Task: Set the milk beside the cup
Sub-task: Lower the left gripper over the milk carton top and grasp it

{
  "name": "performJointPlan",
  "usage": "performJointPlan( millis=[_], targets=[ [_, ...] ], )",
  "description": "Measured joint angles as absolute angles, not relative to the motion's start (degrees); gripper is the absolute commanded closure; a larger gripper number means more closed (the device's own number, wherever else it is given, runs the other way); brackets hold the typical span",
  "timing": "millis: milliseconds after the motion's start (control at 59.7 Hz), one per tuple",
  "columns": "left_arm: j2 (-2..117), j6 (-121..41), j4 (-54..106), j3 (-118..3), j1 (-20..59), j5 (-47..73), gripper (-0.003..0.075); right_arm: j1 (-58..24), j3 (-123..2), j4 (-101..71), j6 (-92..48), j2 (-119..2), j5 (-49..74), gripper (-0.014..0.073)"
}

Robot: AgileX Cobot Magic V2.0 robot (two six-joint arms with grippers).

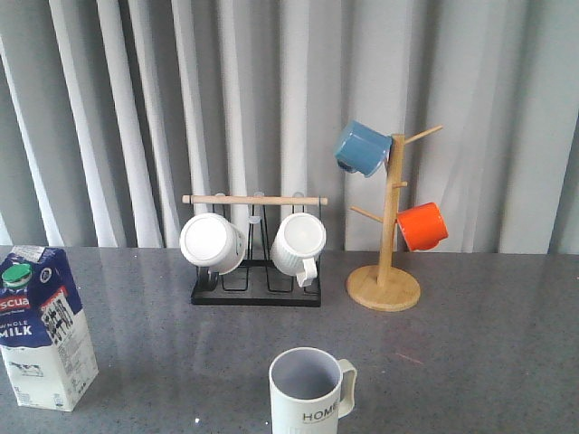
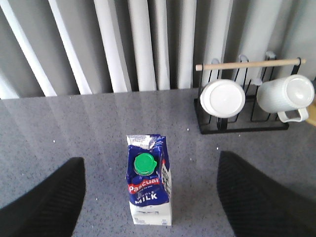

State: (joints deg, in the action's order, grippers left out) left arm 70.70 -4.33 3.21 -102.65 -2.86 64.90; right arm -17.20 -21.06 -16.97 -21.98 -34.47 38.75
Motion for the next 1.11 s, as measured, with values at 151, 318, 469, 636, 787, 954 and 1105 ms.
performJointPlan(
  millis=[151, 318, 469, 636, 787, 954, 1105],
  targets=[
    [81.8, -4.0, 2.2, -111.6, -2.9, 71.7, 0.0182, -17.2, -21.0, -17.0, -22.0, -34.5, 38.8, 0.0598],
    [90.5, -2.9, 2.2, -113.2, -2.9, 72.5, 0.0182, -17.2, -21.0, -17.0, -22.0, -34.5, 38.8, 0.0598],
    [95.1, -2.4, 2.2, -113.2, -2.9, 72.7, 0.0182, -17.2, -21.0, -17.0, -22.0, -34.5, 38.8, 0.0598],
    [98.2, -2.4, 2.2, -113.2, -2.9, 72.8, 0.0182, -17.2, -21.0, -17.0, -21.9, -34.5, 38.8, 0.0598],
    [99.9, -2.4, 2.0, -113.2, -2.9, 72.9, 0.0182, -17.2, -21.0, -17.0, -21.9, -34.5, 38.8, 0.0598],
    [101.4, -2.4, 1.9, -113.2, -2.9, 72.9, 0.0182, -17.2, -21.0, -17.0, -21.9, -34.5, 38.9, 0.0598],
    [102.4, -2.4, 1.8, -113.2, -2.9, 72.8, 0.0182, -17.2, -21.0, -17.0, -21.9, -34.5, 38.9, 0.0598]
  ],
)
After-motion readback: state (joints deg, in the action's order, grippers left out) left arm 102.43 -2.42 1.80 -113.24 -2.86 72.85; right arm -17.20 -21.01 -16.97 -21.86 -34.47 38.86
